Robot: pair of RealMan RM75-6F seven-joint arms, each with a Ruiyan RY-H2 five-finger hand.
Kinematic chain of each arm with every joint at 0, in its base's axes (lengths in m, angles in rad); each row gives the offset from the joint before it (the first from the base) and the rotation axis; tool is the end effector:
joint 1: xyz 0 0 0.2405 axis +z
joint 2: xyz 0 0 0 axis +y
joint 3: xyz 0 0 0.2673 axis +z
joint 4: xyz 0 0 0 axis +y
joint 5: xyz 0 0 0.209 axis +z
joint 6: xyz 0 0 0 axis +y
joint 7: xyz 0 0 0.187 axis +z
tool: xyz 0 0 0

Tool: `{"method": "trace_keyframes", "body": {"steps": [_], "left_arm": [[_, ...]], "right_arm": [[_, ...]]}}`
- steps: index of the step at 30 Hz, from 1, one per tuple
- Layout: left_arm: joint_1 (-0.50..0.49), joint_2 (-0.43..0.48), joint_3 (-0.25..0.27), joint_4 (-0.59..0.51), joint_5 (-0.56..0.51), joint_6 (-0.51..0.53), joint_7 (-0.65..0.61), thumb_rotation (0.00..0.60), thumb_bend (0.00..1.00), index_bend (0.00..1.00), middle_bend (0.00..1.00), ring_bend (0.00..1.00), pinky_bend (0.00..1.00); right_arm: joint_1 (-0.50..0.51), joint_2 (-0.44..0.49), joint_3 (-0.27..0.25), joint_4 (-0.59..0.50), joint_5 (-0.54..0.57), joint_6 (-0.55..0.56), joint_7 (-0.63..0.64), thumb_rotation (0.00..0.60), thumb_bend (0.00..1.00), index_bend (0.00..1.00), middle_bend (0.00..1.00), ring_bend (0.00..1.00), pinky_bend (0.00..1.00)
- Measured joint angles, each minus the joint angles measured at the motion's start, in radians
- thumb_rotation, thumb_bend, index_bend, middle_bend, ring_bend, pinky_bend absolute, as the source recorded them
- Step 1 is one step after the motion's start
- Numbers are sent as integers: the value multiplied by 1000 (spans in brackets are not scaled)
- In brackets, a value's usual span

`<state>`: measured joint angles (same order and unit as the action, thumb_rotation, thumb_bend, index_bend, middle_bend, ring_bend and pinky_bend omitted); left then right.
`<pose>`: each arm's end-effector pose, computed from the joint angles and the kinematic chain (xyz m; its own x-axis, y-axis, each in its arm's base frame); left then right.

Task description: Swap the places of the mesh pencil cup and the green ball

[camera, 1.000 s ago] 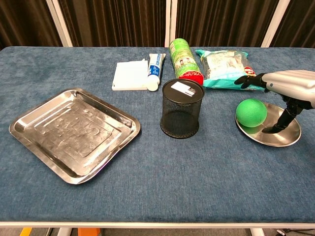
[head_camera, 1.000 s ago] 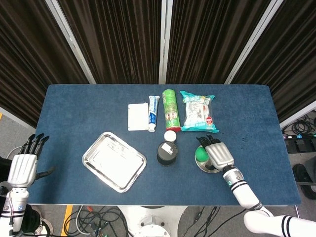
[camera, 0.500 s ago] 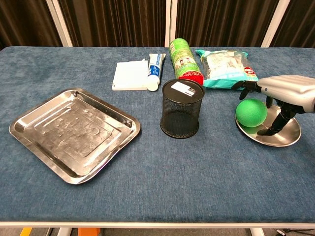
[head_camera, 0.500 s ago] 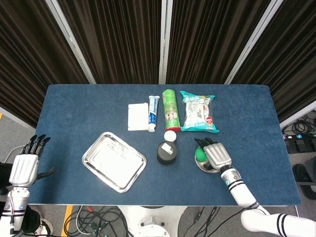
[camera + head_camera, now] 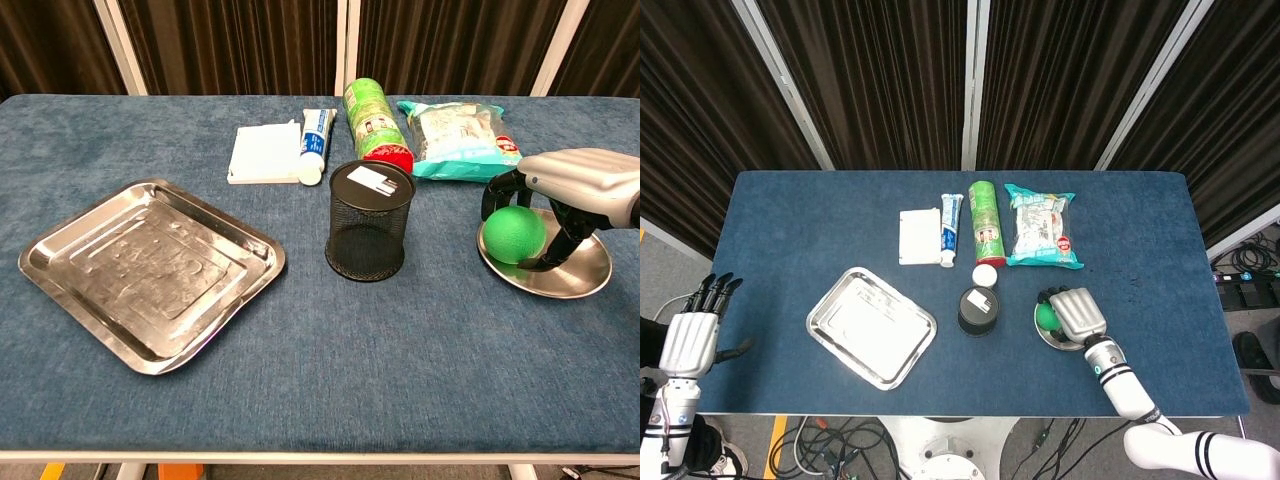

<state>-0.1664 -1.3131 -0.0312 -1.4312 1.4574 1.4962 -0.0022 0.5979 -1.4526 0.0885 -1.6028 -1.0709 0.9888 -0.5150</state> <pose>-0.3259 0.2494 0.1169 0.3784 -0.0200 0.9254 0.9247 -0.0362 -0.3789 -0.2094 -0.3414 -0.0189 0.5555 -0.3338 0.7616 -0.8279 -0.3066 0.4696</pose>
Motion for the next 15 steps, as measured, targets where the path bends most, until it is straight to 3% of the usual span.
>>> {"method": "trace_keyframes", "body": {"steps": [8,15], "left_arm": [[3,-1,-5,3,5,-9,-4,600,89,132,76,0,206],[7,5,-15,-5,6,-7,-4,600,89,132,76,0,206]], "right_arm": [[-5,16,13,-26,-22,48,12,600,219,591,466,422,611],[-27,91,18,-146,-91,109,33,600,217,596,470,428,611]]}}
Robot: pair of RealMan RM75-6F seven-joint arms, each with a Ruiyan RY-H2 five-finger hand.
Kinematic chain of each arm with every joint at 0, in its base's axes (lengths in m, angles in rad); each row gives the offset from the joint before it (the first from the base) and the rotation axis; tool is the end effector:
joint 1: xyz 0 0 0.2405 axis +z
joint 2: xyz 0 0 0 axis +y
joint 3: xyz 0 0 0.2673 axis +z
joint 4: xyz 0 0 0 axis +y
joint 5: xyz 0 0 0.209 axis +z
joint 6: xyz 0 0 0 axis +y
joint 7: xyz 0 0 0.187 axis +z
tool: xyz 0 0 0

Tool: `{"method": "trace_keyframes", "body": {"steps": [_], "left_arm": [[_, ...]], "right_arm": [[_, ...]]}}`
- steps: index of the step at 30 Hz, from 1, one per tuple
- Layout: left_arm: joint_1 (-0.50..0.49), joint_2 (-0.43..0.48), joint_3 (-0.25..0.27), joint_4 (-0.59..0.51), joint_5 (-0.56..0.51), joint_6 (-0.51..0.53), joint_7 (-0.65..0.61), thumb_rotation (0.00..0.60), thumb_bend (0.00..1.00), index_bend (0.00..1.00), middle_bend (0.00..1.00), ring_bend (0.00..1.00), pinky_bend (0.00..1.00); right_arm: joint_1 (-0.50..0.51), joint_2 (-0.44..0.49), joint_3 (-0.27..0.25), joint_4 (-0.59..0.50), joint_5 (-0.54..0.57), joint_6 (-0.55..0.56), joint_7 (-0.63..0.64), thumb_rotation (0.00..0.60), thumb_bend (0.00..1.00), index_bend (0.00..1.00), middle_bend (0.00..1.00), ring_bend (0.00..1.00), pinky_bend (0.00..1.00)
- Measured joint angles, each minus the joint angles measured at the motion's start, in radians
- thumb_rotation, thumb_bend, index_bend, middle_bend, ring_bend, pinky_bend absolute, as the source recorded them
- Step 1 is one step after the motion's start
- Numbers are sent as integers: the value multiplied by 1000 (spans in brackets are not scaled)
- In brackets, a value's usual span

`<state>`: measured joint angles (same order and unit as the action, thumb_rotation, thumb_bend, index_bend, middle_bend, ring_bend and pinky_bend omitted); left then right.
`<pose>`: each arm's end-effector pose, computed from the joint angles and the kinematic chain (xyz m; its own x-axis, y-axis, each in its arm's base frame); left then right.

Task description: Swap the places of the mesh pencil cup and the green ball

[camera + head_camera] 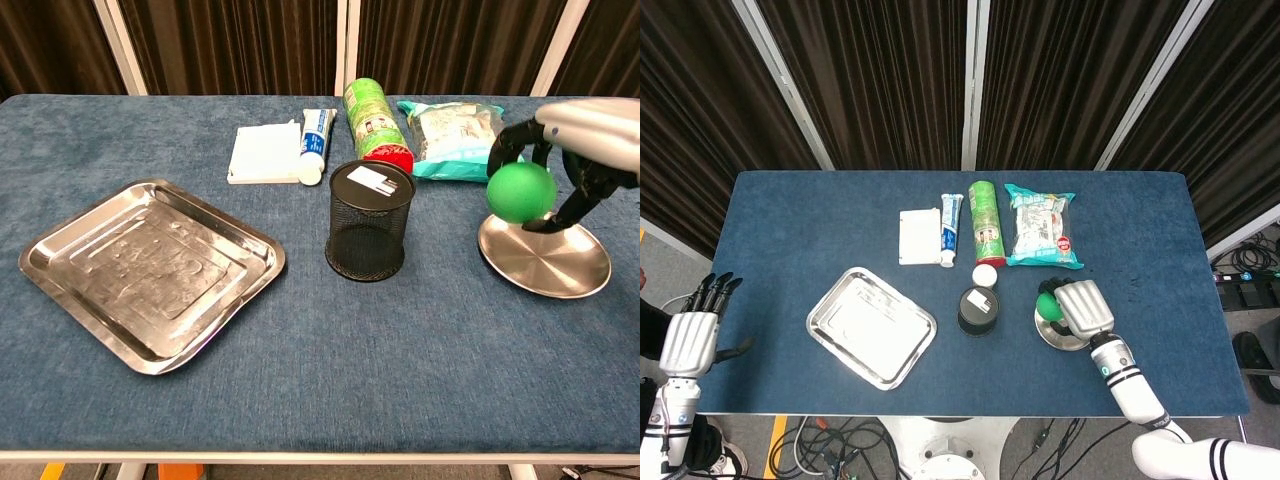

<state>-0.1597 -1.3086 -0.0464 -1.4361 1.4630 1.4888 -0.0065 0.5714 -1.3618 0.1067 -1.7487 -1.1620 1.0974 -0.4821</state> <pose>-0.3254 0.2502 0.1192 0.3726 -0.0248 0.9276 0.9271 -0.0340 -0.3733 -0.1806 -0.3348 0.0215 0.5038 -0.2279 0.8332 -0.8459 -0.3255 0.4225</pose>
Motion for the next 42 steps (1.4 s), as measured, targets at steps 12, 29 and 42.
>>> {"method": "trace_keyframes", "body": {"steps": [12,29,42], "left_arm": [[8,14,-10,-12,-9,-9,-15,600,90,132,76,0,207],[28,14,-27,15,-20,7,-48,600,90,132,76,0,207],[31,8,-31,34,-23,-4,-59,600,89,132,76,0,208]], "right_arm": [[-4,84,-87,-256,-138,-42,-21,600,217,596,470,428,610],[98,-123,-70,-147,-110,-140,-163,600,216,595,471,428,602],[154,-243,-64,-37,-95,-168,-193,600,211,580,467,428,577]]}}
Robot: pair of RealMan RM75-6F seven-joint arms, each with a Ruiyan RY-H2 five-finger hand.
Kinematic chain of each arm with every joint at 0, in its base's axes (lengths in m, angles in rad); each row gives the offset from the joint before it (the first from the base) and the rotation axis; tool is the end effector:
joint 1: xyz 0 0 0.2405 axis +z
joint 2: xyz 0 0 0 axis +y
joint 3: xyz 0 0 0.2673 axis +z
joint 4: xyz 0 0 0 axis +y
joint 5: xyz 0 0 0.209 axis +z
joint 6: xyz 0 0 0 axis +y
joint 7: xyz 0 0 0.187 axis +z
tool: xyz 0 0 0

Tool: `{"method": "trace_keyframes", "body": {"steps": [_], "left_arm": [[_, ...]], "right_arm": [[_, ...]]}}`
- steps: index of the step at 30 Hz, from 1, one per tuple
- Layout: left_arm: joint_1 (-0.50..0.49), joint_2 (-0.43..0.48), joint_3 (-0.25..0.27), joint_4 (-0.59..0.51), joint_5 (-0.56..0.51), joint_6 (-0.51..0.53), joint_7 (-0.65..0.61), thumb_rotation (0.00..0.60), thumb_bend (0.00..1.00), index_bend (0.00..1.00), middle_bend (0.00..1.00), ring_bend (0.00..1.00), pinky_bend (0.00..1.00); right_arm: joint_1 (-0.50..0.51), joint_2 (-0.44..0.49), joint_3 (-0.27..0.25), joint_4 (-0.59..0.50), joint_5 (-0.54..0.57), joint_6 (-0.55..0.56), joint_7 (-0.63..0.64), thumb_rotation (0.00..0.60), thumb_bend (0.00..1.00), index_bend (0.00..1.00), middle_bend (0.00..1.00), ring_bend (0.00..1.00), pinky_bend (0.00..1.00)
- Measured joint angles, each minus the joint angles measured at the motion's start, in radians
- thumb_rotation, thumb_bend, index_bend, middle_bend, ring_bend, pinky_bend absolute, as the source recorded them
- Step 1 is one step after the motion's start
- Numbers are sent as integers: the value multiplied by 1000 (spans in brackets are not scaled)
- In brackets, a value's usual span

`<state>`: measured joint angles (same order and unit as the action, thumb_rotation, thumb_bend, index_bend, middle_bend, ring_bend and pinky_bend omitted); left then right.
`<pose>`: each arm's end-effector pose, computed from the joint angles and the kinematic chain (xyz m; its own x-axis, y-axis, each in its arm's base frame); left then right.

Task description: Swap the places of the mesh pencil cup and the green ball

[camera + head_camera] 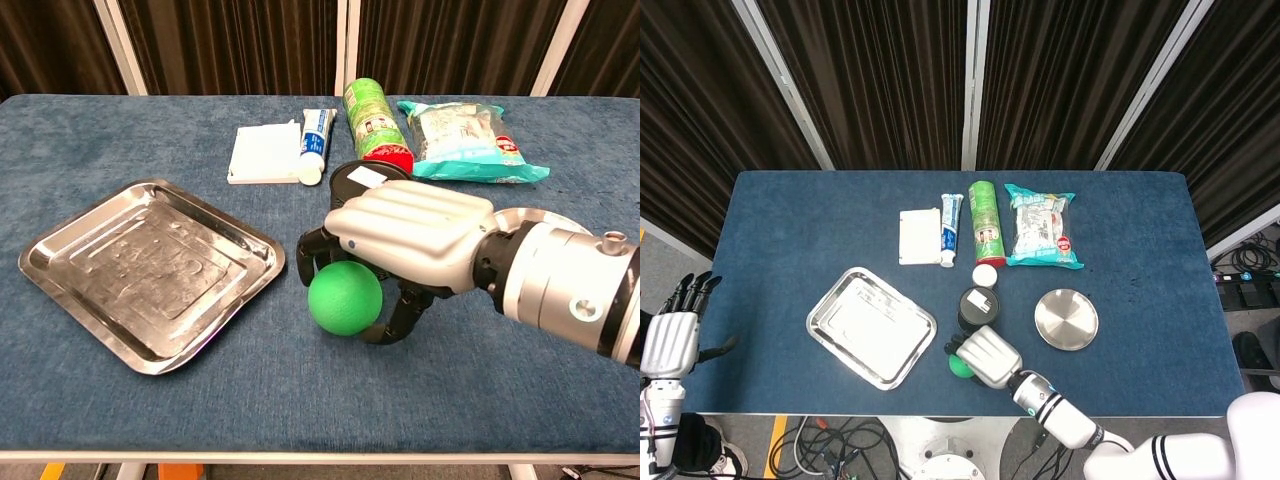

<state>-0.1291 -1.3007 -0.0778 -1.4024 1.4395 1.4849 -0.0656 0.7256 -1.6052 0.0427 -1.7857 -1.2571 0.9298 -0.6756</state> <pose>-0.3423 0.2472 0.1329 0.3508 -0.0467 0.9353 0.9364 0.0233 -0.3501 -0.0706 -0.2715 -0.0846 0.6129 -0.2665 0.7439 -0.6469 -0.7098 0.2787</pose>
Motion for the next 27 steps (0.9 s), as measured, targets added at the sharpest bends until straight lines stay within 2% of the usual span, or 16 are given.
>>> {"method": "trace_keyframes", "body": {"steps": [11,17,27], "left_arm": [[3,0,-3,6,0,-2,-6,600,89,132,76,0,208],[5,-1,-4,10,-1,-4,-11,600,92,132,76,0,208],[6,2,-6,7,0,-4,-9,600,92,132,76,0,208]], "right_arm": [[16,-34,-12,40,3,-7,4,600,189,527,440,409,567],[27,-32,-18,41,18,-25,2,600,168,448,406,336,508],[41,-18,-25,30,33,-31,-3,600,124,267,268,185,369]]}}
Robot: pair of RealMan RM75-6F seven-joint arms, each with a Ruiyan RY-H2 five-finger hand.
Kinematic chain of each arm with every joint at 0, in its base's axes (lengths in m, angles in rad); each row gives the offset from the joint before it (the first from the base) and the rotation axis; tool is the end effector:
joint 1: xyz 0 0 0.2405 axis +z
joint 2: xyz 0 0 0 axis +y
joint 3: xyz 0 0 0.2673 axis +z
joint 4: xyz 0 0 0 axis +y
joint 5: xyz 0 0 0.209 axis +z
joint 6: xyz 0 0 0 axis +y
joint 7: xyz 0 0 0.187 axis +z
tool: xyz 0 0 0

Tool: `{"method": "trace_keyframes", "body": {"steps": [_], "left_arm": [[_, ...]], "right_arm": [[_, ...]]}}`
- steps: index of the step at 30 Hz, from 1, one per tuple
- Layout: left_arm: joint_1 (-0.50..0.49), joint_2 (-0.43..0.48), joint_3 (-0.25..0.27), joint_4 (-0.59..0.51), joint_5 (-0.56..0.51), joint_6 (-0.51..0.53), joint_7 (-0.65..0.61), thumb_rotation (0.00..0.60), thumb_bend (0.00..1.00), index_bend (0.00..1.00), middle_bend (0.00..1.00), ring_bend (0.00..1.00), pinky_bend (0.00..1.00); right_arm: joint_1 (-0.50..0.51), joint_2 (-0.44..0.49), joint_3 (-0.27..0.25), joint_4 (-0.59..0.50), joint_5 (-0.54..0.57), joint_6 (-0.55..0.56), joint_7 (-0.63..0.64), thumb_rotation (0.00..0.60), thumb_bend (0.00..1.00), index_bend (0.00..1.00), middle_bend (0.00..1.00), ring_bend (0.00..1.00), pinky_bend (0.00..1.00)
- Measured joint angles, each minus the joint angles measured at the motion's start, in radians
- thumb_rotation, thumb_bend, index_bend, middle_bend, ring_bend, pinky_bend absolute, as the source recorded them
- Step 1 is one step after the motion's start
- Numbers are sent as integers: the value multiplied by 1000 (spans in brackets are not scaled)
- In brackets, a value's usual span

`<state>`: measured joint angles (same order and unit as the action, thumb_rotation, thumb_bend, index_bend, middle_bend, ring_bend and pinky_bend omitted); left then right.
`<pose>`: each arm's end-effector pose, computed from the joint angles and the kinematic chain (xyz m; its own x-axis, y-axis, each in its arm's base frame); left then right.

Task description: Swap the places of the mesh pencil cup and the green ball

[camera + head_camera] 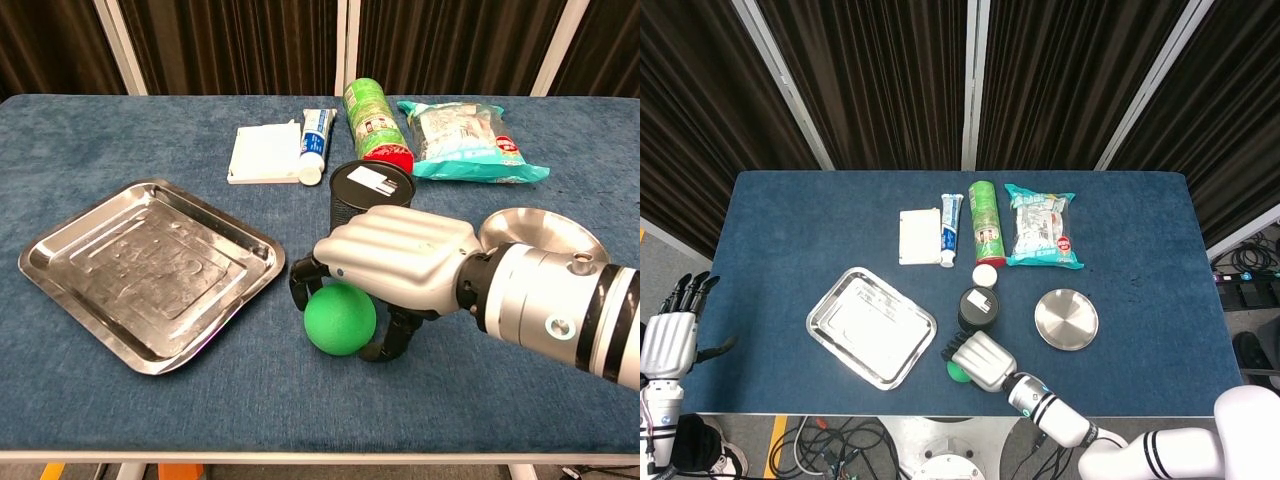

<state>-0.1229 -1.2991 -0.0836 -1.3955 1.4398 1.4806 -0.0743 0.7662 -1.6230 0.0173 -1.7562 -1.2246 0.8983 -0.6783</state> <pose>-0.3451 0.2464 0.1347 0.3501 -0.0471 0.9355 0.9366 0.0301 -0.3490 -0.0726 -0.2687 -0.0990 0.6502 -0.2866 0.7036 -0.6213 -0.7337 0.2752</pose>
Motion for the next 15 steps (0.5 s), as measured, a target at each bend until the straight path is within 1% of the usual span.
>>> {"method": "trace_keyframes", "body": {"steps": [2,6,11,15], "left_arm": [[0,0,0,0,-1,-1,0,600,93,132,76,0,208],[1,0,-1,-2,0,0,2,600,92,132,76,0,208],[0,4,-3,-9,1,0,5,600,92,132,76,0,208],[4,9,-4,-16,0,6,10,600,92,132,76,0,208]], "right_arm": [[0,7,-2,-5,-2,1,4,600,116,233,245,159,347],[-4,22,-8,-19,-11,12,14,600,108,196,223,141,334],[-15,47,-16,-48,-35,35,29,600,100,188,212,134,320],[-34,87,-24,-95,-70,70,50,600,97,187,210,134,312]]}}
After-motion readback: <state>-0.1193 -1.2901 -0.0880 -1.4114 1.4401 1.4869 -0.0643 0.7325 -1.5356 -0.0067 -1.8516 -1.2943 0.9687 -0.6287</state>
